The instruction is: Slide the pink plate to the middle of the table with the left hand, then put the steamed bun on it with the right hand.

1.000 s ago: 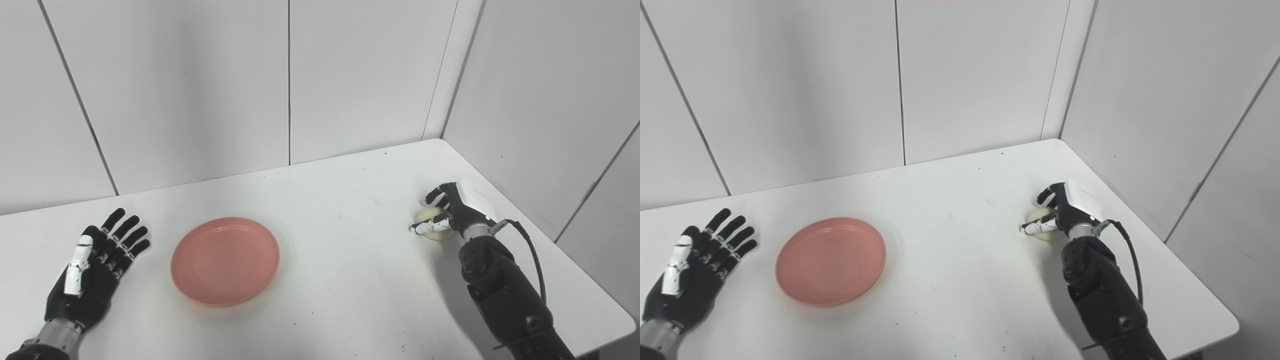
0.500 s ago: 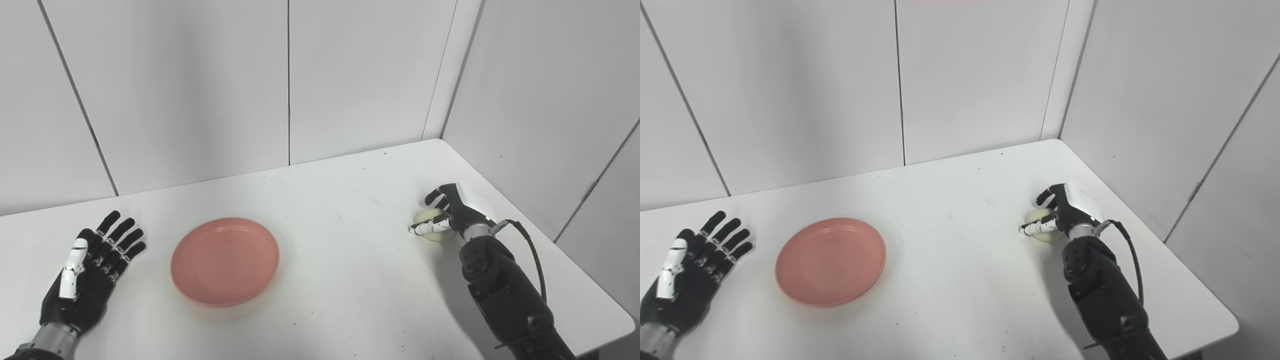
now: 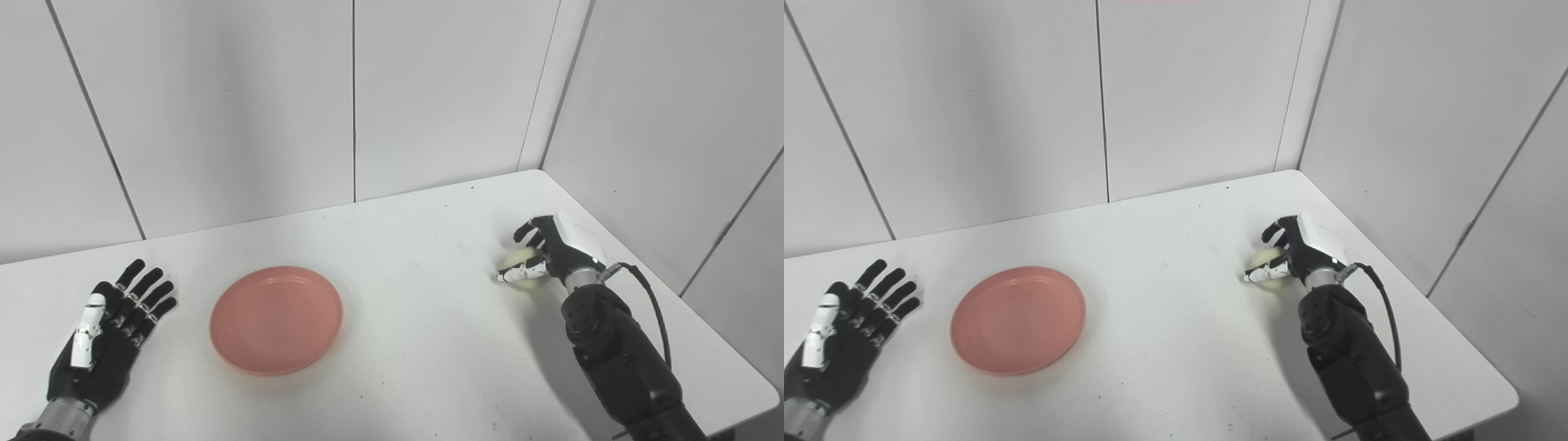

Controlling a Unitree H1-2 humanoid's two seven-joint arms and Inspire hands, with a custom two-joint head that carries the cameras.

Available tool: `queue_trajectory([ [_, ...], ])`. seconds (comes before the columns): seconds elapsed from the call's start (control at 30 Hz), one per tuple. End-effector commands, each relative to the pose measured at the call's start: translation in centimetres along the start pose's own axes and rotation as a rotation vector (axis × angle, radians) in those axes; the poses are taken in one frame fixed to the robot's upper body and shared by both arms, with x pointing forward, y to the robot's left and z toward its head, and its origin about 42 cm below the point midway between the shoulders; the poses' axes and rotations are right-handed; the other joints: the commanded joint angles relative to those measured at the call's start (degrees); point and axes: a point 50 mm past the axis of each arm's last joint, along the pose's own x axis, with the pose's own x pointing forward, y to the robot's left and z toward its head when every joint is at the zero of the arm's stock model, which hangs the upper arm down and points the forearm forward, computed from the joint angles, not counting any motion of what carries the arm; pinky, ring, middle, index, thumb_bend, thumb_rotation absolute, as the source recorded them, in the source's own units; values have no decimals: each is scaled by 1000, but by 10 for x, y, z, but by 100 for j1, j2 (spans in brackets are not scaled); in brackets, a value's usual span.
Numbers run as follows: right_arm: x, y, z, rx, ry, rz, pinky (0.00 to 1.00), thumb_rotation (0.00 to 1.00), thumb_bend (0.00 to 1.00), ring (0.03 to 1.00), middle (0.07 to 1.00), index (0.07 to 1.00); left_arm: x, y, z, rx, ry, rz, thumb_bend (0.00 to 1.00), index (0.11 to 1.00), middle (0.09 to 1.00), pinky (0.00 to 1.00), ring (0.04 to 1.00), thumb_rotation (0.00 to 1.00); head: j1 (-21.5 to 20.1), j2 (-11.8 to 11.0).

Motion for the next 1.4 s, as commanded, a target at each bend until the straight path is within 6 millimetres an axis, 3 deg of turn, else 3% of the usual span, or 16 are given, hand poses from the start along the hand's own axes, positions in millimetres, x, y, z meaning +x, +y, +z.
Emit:
queue_trajectory([
  [0.0, 7, -31, 22, -8, -73, -82, 301, 0, 520, 375, 437, 542, -54, 15, -70, -96, 229, 127, 513, 929, 917, 888, 894, 878, 31, 3],
  [0.3, 5, -29, 66, 23, -184, -63, 318, 0, 519, 396, 454, 540, -51, 4, -72, -81, 231, 126, 525, 935, 928, 897, 904, 867, 257, -4],
  [0.5, 5, -17, 105, 12, -278, -22, 319, 0, 518, 395, 447, 544, -49, -3, -73, -74, 231, 125, 523, 939, 933, 901, 910, 875, 386, -14],
  [0.57, 3, -11, 120, 6, -310, -5, 365, 0, 519, 415, 452, 543, -48, -6, -72, -74, 232, 122, 513, 942, 936, 911, 915, 895, 464, -21],
  [0.7, 4, 2, 144, 8, -367, 36, 314, 0, 517, 394, 441, 547, -46, -13, -74, -79, 232, 122, 497, 951, 945, 929, 926, 923, 639, -41],
  [1.07, -12, 42, 216, 23, -540, 158, 286, 0, 518, 366, 419, 539, -34, -42, -80, -73, 237, 132, 471, 954, 946, 942, 933, 976, 1610, -105],
  [1.37, -26, 71, 250, 4, -646, 222, 255, 0, 518, 344, 424, 542, -22, -69, -84, -59, 247, 136, 447, 959, 954, 944, 940, 1000, 2457, -121],
])
